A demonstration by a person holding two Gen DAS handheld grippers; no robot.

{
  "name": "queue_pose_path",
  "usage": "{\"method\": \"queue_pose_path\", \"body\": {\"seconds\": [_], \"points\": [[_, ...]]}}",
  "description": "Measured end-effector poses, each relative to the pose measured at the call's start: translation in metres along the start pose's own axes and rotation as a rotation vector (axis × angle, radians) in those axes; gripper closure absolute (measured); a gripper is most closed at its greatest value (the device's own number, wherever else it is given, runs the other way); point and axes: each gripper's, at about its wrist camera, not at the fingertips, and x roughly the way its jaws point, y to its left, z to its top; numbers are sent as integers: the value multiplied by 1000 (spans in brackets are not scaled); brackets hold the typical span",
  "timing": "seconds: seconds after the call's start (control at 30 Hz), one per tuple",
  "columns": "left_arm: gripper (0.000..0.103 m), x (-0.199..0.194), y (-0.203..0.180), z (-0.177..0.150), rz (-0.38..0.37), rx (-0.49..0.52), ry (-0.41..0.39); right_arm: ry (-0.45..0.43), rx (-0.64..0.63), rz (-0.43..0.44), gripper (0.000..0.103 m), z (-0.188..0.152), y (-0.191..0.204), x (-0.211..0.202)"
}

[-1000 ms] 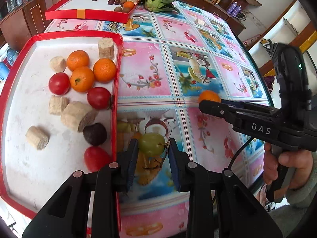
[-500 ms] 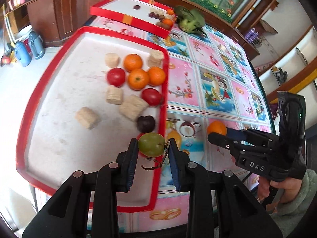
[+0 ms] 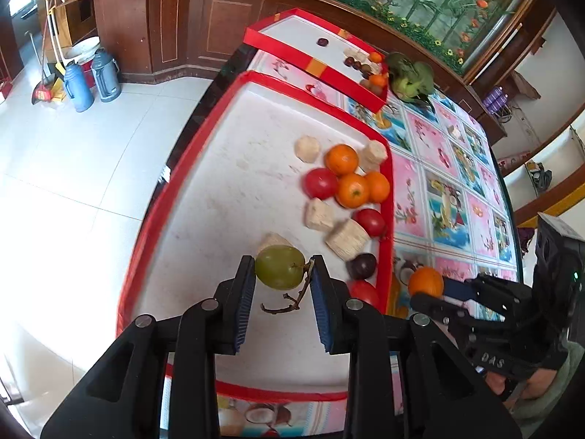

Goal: Organize fruits
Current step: 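Carry green fruit and orange into the white tray and open both tools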

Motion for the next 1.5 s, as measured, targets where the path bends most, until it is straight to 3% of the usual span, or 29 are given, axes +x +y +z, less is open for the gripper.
{"method": "queue_pose_path", "body": {"seconds": [0.67, 1.0, 1.27, 1.33, 1.43, 1.5], "points": [[75, 58, 4, 55, 16, 127, 67, 65, -129, 8, 68, 32, 75, 55], [75, 73, -6, 50, 33, 236, 90, 97, -143, -31, 68, 38, 78, 79], [74, 73, -8, 51, 35, 224, 88, 97, -132, -36, 66, 38, 79, 80], [71, 73, -8, 51, 36, 218, 89, 93, -134, -32, 60, 38, 78, 77], [60, 70, -11, 51, 43, 217, 76, 84, -130, -20, 60, 36, 76, 68], [58, 66, -13, 51, 43, 213, 68, 73, -132, -16, 60, 34, 75, 60]]}}
